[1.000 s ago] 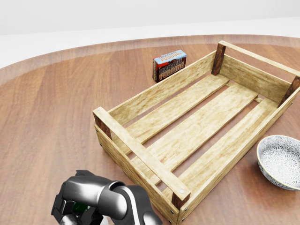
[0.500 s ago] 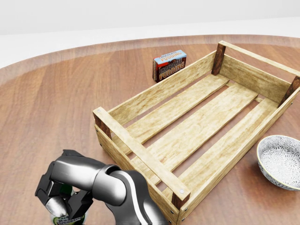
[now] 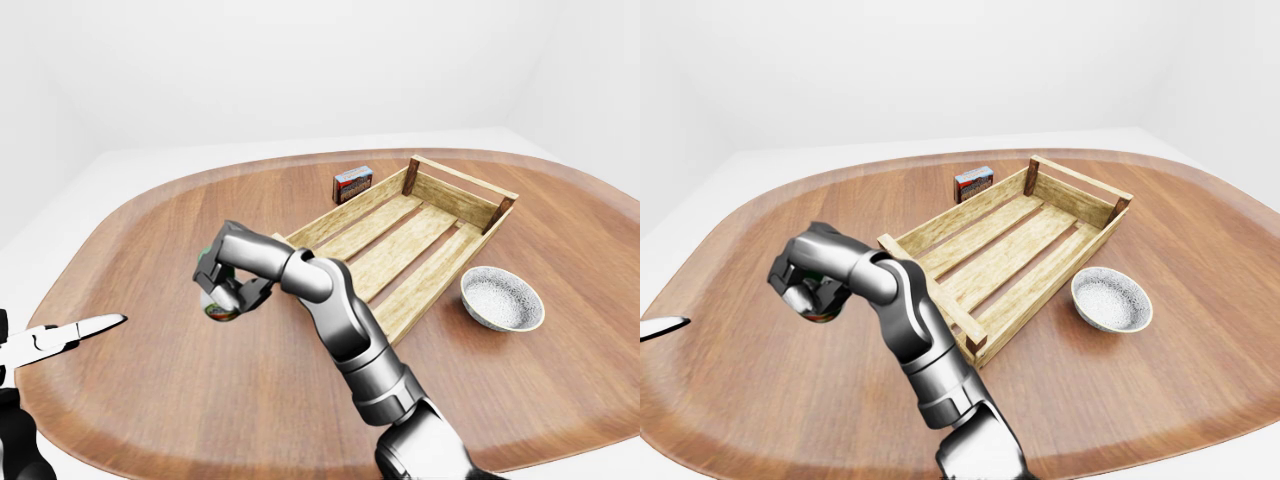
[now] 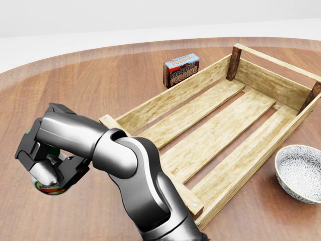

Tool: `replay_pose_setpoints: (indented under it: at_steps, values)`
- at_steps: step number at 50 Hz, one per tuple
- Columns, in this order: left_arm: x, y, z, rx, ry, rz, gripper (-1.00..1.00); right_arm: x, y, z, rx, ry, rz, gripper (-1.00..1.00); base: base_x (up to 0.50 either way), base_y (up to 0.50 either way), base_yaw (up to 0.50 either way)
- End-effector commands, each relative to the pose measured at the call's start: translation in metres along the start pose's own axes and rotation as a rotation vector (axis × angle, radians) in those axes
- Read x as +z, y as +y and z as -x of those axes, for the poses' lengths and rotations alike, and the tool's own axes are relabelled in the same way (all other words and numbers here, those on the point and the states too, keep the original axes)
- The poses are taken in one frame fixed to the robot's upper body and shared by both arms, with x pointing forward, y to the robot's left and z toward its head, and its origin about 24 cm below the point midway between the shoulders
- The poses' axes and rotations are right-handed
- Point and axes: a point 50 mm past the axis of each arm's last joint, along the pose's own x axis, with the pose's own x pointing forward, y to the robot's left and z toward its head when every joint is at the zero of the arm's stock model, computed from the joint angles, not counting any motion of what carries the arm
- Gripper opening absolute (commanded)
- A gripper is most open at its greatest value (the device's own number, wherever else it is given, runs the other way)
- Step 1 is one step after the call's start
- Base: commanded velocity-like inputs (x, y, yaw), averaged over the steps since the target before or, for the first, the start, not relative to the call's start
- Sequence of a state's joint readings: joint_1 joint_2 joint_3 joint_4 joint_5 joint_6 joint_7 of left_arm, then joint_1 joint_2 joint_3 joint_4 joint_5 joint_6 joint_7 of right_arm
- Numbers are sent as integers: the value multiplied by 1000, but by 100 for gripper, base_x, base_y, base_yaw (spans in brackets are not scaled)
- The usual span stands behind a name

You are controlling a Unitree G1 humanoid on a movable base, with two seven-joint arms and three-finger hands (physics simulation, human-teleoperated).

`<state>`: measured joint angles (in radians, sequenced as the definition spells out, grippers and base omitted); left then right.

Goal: Pick up the salad dressing and put it in the tray.

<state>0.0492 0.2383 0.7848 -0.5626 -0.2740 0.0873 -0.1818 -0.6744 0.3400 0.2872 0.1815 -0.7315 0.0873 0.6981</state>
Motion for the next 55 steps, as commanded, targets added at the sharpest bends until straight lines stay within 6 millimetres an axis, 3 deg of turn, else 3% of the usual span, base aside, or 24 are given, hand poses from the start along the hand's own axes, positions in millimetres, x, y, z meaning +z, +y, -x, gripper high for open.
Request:
replay_pose_setpoints:
  at_steps: [1,10,23,39,55]
  values:
    - [-2,-1,0,-1,7,0,100,21,-33,-1,-61,-51,85,-100,0,0,0]
    - [-2,0,0,-3,7,1,100,29,-55,0,-83,-69,121,-100,0,0,0]
    - [-2,-5,0,-15,8,1,100,19,-87,24,-184,-1,223,-100,0,0,0]
    - [-2,-4,0,-12,7,-1,100,9,-110,53,-280,69,304,-100,0,0,0]
    - [0,-3,-1,-7,-1,-1,100,0,-114,83,-366,132,372,-100,0,0,0]
